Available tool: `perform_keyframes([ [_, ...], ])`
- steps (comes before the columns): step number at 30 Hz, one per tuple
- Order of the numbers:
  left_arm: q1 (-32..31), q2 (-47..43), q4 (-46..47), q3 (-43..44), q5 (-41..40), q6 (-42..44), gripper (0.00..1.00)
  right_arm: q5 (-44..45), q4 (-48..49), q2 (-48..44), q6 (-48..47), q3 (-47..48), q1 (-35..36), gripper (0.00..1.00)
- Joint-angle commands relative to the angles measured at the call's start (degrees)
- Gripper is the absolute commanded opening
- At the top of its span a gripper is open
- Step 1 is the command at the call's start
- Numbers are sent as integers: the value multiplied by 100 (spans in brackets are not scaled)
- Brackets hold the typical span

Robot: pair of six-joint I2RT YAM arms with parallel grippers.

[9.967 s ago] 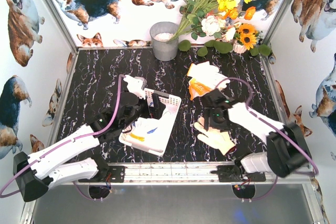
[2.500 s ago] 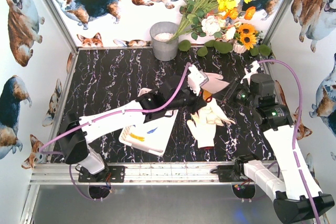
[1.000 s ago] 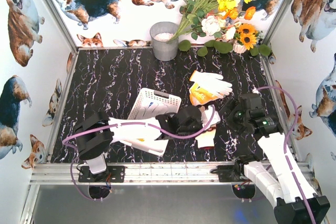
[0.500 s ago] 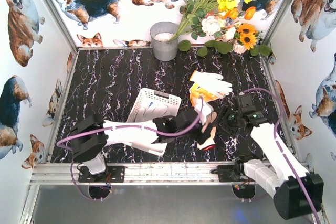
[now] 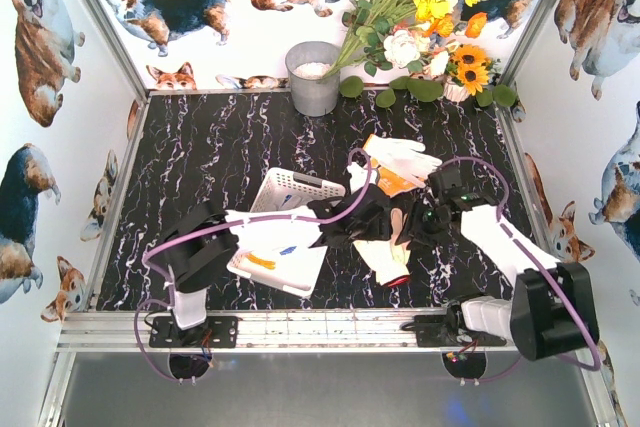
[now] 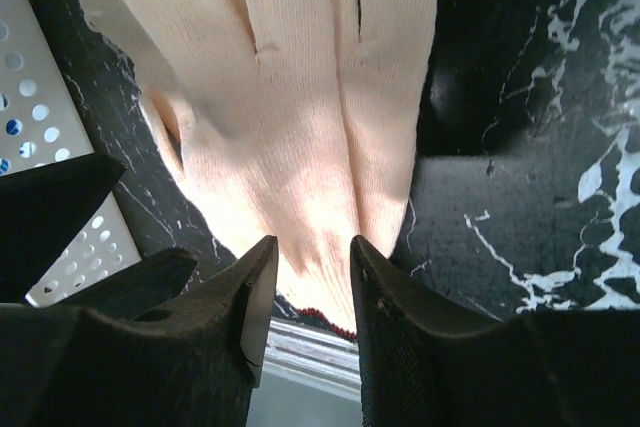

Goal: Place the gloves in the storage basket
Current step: Place the glove on the glove.

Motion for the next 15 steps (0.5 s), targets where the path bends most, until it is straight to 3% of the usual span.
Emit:
perform_keyframes([
  [1, 137, 279, -593, 356, -314, -458, 52, 206, 583, 214, -296, 356, 16, 37],
  [15, 491, 931, 216, 680, 114, -188, 36, 556, 1486, 1365, -302, 782, 16, 34],
])
